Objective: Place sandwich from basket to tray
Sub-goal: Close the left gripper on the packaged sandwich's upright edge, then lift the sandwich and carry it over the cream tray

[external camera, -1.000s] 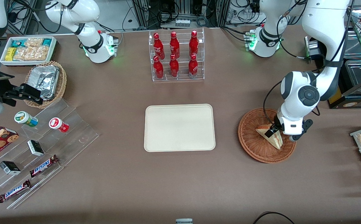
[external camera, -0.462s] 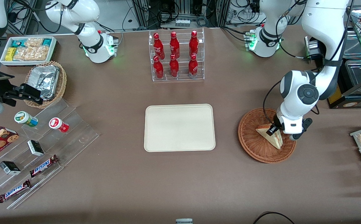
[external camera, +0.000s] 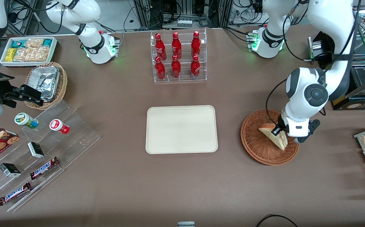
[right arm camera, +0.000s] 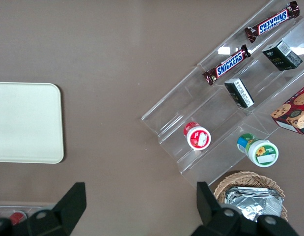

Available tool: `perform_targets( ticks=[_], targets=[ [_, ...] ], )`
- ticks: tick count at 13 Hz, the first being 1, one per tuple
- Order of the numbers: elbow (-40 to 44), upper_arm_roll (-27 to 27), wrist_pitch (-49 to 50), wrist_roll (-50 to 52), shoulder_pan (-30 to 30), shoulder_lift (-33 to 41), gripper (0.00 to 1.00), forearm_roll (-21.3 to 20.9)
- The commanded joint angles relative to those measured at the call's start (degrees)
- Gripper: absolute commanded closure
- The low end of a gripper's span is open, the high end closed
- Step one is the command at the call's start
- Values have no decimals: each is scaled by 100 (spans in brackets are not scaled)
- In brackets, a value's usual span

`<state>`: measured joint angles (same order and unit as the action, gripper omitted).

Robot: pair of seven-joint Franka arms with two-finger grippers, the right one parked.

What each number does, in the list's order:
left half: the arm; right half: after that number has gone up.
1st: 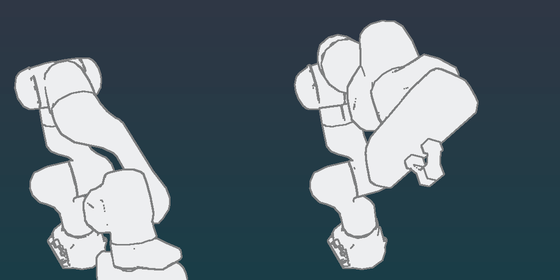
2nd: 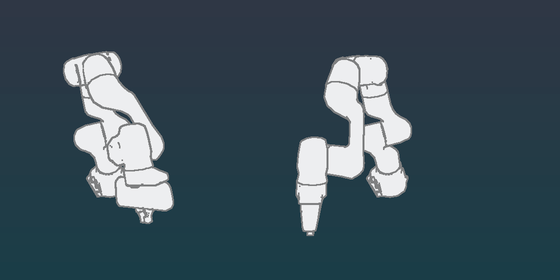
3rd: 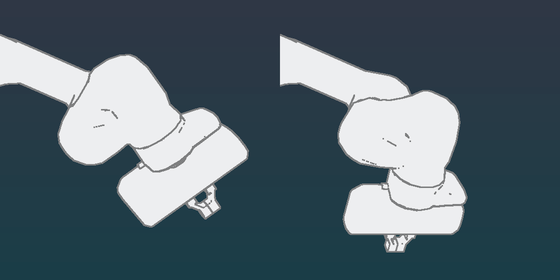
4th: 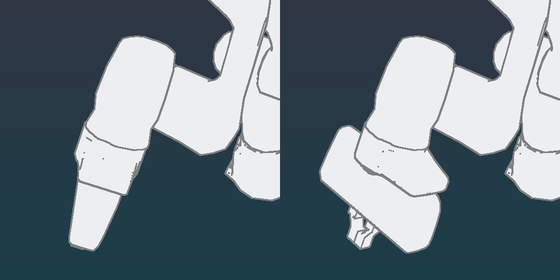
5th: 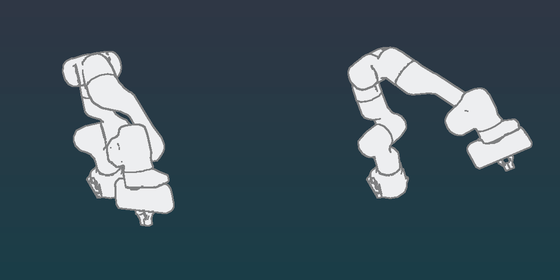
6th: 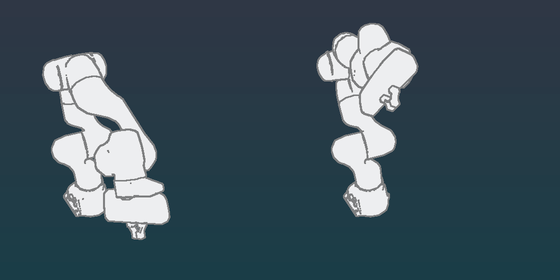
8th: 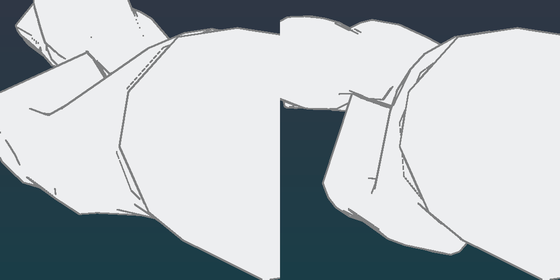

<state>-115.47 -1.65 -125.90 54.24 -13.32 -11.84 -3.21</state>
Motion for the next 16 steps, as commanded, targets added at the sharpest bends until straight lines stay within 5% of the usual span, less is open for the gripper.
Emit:
perform_targets(
  ticks=[1,5,8,16],
  targets=[
    [1022,-38,1431,-98,-424,164,100,-66],
    [2107,-3,2272,-98,-1031,-3,100,66],
    [2396,94,2175,-387,-1374,-291,100,681],
    [3426,147,1755,-397,-2772,-1979,100,339]
  ],
)
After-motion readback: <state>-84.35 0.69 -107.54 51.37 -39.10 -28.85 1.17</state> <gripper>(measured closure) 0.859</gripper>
